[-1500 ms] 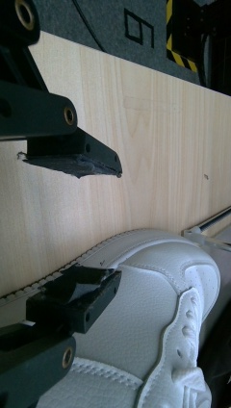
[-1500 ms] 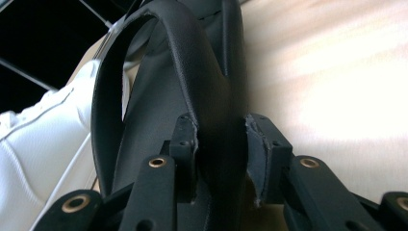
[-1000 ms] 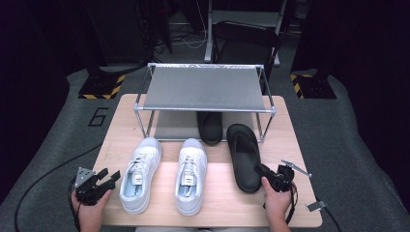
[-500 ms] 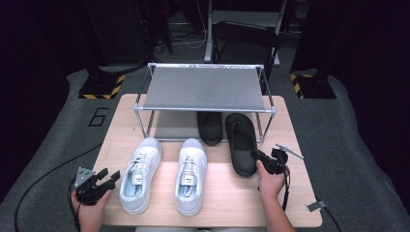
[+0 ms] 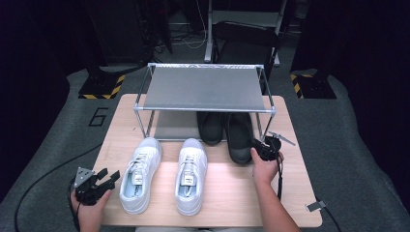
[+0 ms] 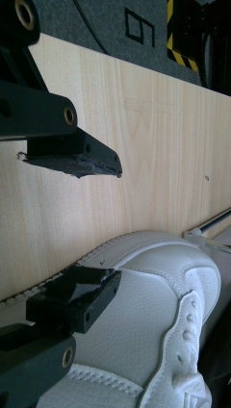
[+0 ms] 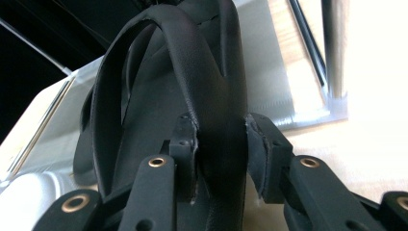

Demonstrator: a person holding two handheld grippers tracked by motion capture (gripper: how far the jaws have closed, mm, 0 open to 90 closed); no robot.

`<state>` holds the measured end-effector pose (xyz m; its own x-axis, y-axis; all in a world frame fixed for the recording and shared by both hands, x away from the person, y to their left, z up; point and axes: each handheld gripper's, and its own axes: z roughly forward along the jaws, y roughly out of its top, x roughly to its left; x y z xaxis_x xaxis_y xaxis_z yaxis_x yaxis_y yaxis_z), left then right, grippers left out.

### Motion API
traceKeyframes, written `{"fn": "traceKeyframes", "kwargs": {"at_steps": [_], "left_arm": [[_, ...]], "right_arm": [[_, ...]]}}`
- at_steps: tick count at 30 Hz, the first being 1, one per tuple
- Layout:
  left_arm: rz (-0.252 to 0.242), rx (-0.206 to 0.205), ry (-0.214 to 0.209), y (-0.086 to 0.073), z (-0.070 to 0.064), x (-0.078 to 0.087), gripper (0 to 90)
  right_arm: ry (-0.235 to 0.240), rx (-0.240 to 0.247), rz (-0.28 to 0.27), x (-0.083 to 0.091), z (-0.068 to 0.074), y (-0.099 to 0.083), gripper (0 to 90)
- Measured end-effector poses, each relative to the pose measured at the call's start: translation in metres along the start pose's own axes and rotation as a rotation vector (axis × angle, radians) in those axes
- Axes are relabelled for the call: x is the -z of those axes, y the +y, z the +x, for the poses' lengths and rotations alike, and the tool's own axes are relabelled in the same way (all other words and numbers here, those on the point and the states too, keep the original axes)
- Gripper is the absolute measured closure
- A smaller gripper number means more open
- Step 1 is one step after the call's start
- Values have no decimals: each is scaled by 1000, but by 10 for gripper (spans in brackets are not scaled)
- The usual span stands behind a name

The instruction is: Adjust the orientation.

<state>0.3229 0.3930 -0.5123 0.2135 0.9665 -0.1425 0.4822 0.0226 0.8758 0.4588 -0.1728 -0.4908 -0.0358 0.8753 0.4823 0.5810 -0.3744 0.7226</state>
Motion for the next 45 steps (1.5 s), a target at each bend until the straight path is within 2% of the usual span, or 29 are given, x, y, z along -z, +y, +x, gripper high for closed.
{"fn": "traceKeyframes", "kwargs": {"at_steps": [6,11,21,22,23,30,32,33,34,37,38,45], "left_arm": [[3,-2,0,0,0,0,435],[8,0,0,0,1,-1,435],[17,-3,-4,0,1,-3,435],[18,-3,-4,0,1,-3,435],[14,-2,-4,0,1,-3,435],[11,6,-1,0,2,-2,435],[-5,9,4,-1,2,-3,435],[-3,9,3,-1,3,-3,436],[-6,10,3,-1,3,-4,435],[-7,8,2,-1,3,-4,436],[9,5,-5,0,3,-3,436],[10,9,-6,0,4,-2,436]], "right_arm": [[-31,-13,-24,-13,2,4,662],[-61,5,-29,-24,4,7,662],[-72,32,-62,-41,8,12,662],[-70,28,-59,-41,10,12,662],[-77,51,-60,-43,9,12,662],[-84,40,-58,-50,14,14,662],[-96,67,-68,-50,12,15,663],[-91,56,-75,-51,13,15,662],[-107,58,-65,-51,12,16,662],[-117,55,-71,-53,10,17,662],[-113,40,-75,-54,11,17,662],[-120,55,-86,-58,15,19,662]]}}
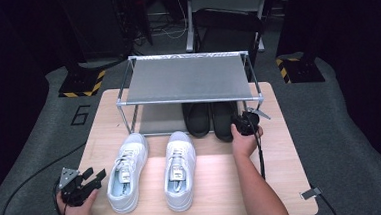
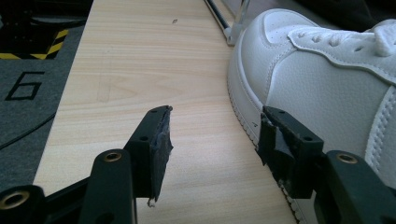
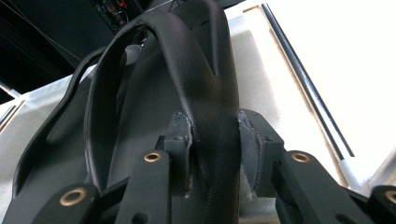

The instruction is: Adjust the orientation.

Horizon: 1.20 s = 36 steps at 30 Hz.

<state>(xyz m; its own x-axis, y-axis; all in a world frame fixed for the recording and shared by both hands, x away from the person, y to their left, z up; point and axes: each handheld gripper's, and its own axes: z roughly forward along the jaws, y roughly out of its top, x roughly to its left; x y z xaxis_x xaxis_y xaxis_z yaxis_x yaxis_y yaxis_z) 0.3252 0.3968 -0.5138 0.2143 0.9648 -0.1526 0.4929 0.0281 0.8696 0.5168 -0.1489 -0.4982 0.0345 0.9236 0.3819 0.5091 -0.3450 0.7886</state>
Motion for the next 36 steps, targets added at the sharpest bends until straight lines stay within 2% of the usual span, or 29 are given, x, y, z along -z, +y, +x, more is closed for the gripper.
{"fn": "traceKeyframes", "kwargs": {"at_steps": [6,16,20,22,33,36], "left_arm": [[-16,12,7,-1,2,0,436],[1,13,8,-2,3,0,436],[-26,33,19,-3,5,2,436],[-7,31,11,-2,7,4,436],[-16,35,14,-3,9,5,436],[-13,32,8,-3,8,5,436]], "right_arm": [[-4,-8,0,-4,2,-2,662],[-4,-33,-10,-11,3,-2,662],[-4,-48,-17,-14,4,-2,661],[-8,-58,-13,-14,5,-1,661],[-32,-42,-26,-19,5,2,660],[-38,-54,-22,-20,7,2,660]]}}
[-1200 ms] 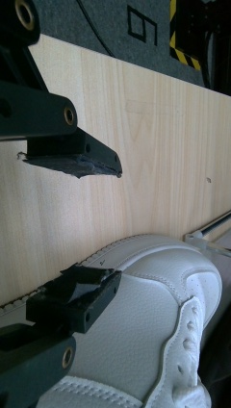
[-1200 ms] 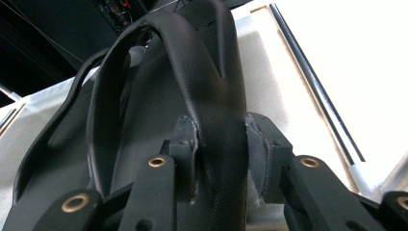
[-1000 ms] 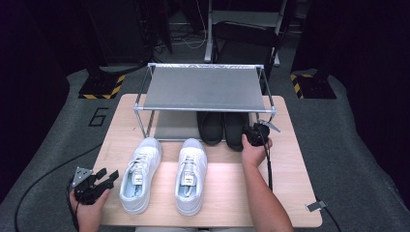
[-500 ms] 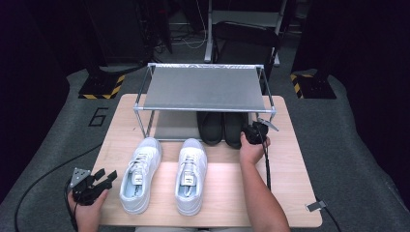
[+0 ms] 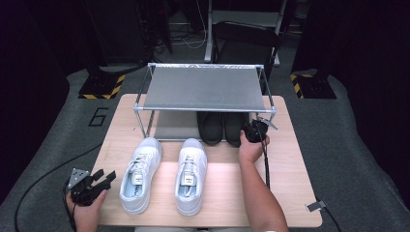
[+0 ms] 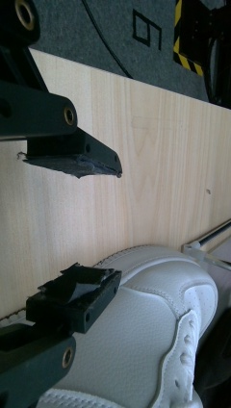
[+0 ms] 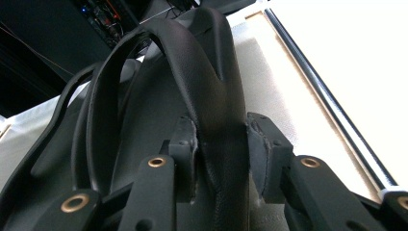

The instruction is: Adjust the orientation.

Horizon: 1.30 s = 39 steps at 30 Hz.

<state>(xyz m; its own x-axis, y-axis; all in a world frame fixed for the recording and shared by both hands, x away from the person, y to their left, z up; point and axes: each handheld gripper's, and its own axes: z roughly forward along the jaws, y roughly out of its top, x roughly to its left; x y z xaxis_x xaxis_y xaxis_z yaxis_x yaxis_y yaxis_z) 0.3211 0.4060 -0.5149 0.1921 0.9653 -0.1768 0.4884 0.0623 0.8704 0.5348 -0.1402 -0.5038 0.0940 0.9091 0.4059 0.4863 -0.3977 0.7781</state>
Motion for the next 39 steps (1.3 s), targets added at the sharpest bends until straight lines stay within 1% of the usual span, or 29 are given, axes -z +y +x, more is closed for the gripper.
{"fn": "traceKeyframes", "kwargs": {"at_steps": [3,4,5,6,7,9,13,15,17,18,19,21,23,24,25,26,28,29,31,35,37,38,39], "left_arm": [[-6,-5,1,0,-1,-1,436],[6,-7,-2,0,-1,-1,436],[3,-5,1,0,-1,-1,436],[-12,0,4,-1,-1,-1,436],[-1,0,1,0,-1,0,436],[-2,0,1,0,-1,0,436],[0,-3,0,0,-1,0,436],[-11,-1,2,-1,-1,-1,436],[-3,-5,0,0,-1,0,436],[-3,-4,0,0,-1,0,436],[-2,-3,-1,0,-1,-1,436],[-3,-5,-1,0,-1,-1,436],[-3,-4,-2,0,-1,0,436],[2,-5,-2,0,-2,0,436],[3,-7,-1,0,-2,0,436],[5,-5,-2,0,-2,0,436],[-1,-6,-1,0,-3,-1,436],[-14,-6,5,-1,-4,-2,436],[2,-13,-2,0,-4,-2,436],[2,-14,-3,0,-5,-2,436],[11,-17,-5,0,-6,-2,436],[9,-21,-3,0,-6,-2,436],[8,-19,-4,0,-7,-2,435]], "right_arm": [[5,7,-14,-1,0,1,660],[3,10,-15,-1,0,1,659],[0,8,-17,-1,0,1,659],[-3,11,-15,-1,-1,1,659],[-4,12,-16,-2,-1,0,658],[-13,-2,-7,-2,0,0,657],[-11,5,-8,-4,-1,-2,654],[-20,-8,5,-5,-1,-3,652],[-18,-8,5,-5,-1,-4,647],[-28,-5,13,-6,-2,-4,641],[-25,1,16,-6,-2,-4,634],[-22,-3,21,-6,-2,-4,601],[-23,13,11,-6,-3,-5,579],[-13,17,3,-4,-2,-5,570],[-9,36,-8,-4,-2,-5,564],[-16,44,-11,-2,-1,-6,559],[-3,45,-9,0,0,-6,555],[-1,55,-17,1,-1,-7,555],[-8,68,-15,5,0,-8,553],[-10,94,-10,14,-1,-10,541],[1,105,-17,19,-2,-12,539],[4,120,-17,22,-3,-12,537],[9,125,-19,26,-3,-13,536]]}}
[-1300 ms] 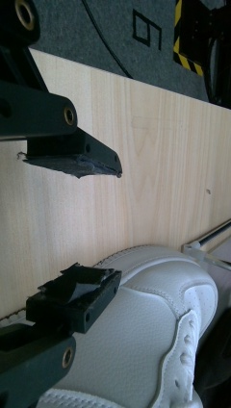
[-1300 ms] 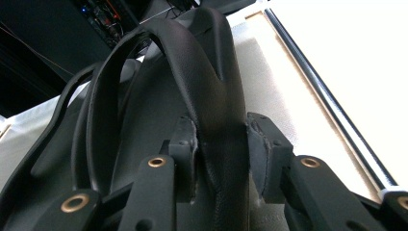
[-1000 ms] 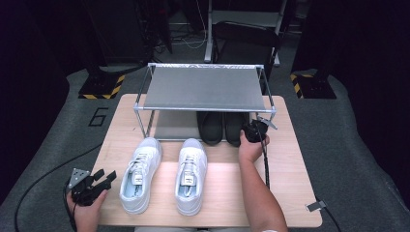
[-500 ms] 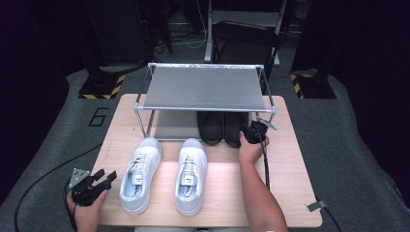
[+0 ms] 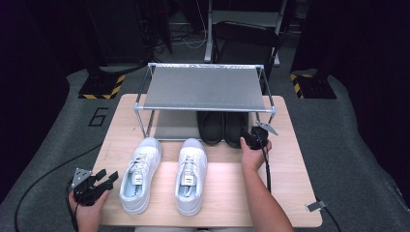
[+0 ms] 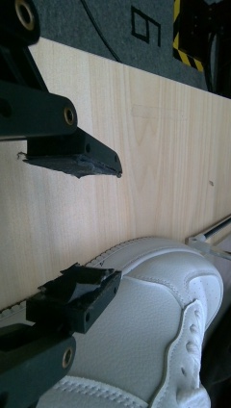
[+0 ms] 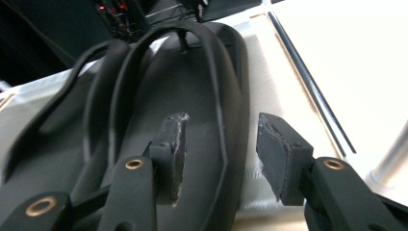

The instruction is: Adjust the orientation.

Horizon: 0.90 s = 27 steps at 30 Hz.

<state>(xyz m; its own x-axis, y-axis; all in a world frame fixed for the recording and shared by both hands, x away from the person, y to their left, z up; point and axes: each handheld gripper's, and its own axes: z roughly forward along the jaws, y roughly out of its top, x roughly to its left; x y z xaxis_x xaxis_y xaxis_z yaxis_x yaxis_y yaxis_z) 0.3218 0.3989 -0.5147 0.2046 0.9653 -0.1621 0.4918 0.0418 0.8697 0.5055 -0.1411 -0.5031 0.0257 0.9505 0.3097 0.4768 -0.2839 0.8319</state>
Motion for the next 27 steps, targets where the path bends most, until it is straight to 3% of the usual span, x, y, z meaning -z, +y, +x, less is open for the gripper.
{"fn": "traceKeyframes", "kwargs": {"at_steps": [12,15,18,21,24,27], "left_arm": [[10,5,-18,6,-8,0,435],[11,13,-34,9,-10,2,451],[5,16,-44,11,-12,3,452],[16,19,-52,12,-14,2,440],[50,-1,-53,15,-16,3,480],[45,-5,-57,18,-18,4,499]], "right_arm": [[111,61,24,39,1,-11,540],[167,75,38,52,0,-13,583],[172,129,32,66,0,-19,584],[187,152,43,77,-2,-23,575],[200,158,77,83,-5,-25,578],[214,155,89,91,-9,-27,577]]}}
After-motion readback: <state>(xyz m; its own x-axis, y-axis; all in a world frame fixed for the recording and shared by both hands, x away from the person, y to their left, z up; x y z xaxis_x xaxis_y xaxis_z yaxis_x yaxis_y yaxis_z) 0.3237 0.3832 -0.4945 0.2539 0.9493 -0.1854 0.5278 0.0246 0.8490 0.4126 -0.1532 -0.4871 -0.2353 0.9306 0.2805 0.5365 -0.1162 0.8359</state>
